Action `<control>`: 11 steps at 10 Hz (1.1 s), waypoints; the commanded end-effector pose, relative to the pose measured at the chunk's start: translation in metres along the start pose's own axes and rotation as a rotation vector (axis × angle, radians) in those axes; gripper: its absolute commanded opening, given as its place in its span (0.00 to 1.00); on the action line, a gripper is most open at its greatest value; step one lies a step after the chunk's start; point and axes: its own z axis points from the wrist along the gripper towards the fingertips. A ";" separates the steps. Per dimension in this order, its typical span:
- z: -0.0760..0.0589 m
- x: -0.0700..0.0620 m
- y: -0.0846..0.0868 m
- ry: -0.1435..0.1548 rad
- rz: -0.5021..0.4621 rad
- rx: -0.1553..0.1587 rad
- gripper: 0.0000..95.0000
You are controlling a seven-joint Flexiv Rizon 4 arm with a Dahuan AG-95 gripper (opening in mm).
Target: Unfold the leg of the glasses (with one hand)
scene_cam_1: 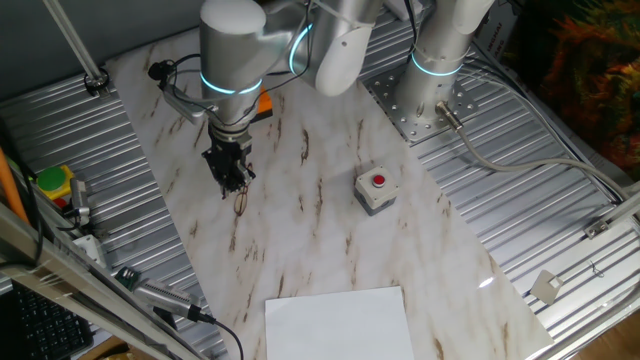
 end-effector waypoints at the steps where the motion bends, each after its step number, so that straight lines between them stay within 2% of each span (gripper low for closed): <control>1: -0.001 0.000 0.000 -0.018 -0.001 -0.005 0.00; 11: -0.008 0.003 0.002 -0.022 -0.003 -0.009 0.00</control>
